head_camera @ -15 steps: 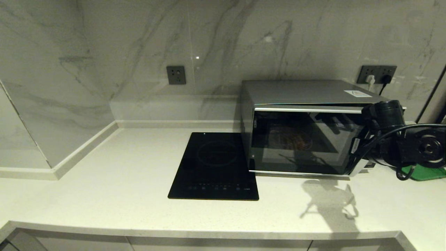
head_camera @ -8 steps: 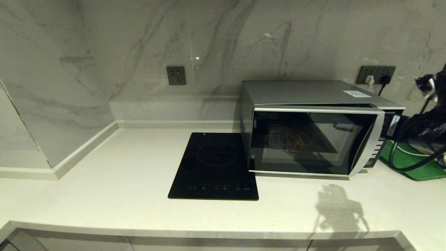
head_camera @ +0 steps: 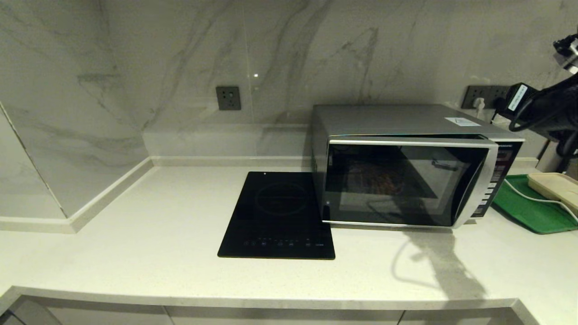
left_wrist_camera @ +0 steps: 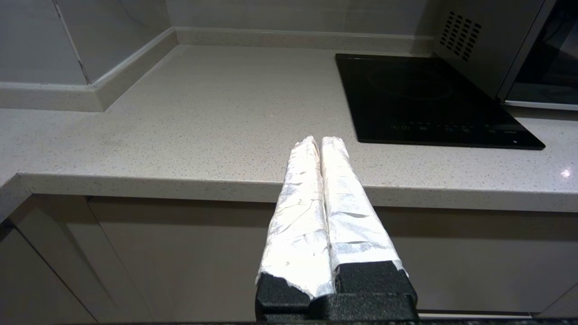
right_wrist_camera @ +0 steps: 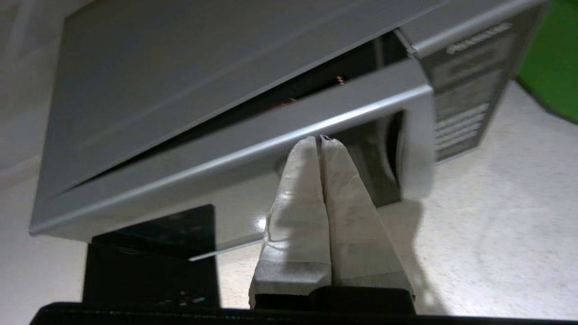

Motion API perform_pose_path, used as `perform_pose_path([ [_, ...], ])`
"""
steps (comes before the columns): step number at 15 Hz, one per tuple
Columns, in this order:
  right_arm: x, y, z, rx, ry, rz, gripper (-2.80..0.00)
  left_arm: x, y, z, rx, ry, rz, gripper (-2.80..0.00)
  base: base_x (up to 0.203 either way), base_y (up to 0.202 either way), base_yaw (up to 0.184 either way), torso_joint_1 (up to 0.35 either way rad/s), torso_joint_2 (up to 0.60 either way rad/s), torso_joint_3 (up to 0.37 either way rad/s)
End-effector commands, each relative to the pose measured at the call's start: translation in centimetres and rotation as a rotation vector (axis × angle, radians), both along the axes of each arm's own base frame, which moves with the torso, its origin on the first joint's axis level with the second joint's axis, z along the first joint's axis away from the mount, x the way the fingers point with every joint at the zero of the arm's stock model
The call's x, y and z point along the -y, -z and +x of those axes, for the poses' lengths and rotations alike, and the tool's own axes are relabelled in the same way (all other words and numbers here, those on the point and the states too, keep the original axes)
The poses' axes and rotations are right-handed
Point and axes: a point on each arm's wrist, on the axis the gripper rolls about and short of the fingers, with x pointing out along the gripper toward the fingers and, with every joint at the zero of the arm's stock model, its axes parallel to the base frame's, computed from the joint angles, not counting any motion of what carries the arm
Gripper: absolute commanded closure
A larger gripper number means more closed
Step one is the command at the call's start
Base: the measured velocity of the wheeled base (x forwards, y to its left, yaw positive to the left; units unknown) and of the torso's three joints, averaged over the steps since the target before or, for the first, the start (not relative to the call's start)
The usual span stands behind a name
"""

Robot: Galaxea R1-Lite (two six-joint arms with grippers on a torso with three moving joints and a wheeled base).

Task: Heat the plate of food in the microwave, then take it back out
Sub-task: Open the microwave oven

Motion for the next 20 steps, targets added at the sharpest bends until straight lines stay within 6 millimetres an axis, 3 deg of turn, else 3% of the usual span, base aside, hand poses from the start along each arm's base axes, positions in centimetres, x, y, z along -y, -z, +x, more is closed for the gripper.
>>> perform_pose_path([
  [1,0.1,1.6,4.3,-0.070,0.002,0.019,0.00,0.0,0.0,0.0,0.000,0.000,-0.001,0.00,0.000,0.000,0.000,0.000,0.00,0.000],
  [3,0.2,2.4,6.2,-0.098,0.010,0.042,0.00,0.0,0.0,0.0,0.002,0.000,-0.001,0.00,0.000,0.000,0.000,0.000,0.00,0.000],
  [8,0.6,3.8,8.3,-0.120,0.021,0.048,0.00,0.0,0.0,0.0,0.000,-0.001,-0.001,0.00,0.000,0.000,0.000,0.000,0.00,0.000],
  [15,1.9,5.5,9.9,-0.152,0.052,0.049,0.00,0.0,0.0,0.0,0.000,-0.001,-0.001,0.00,0.000,0.000,0.000,0.000,0.00,0.000],
  [20,2.0,6.0,9.9,-0.167,0.054,0.050,0.00,0.0,0.0,0.0,0.001,-0.001,-0.001,0.00,0.000,0.000,0.000,0.000,0.00,0.000],
])
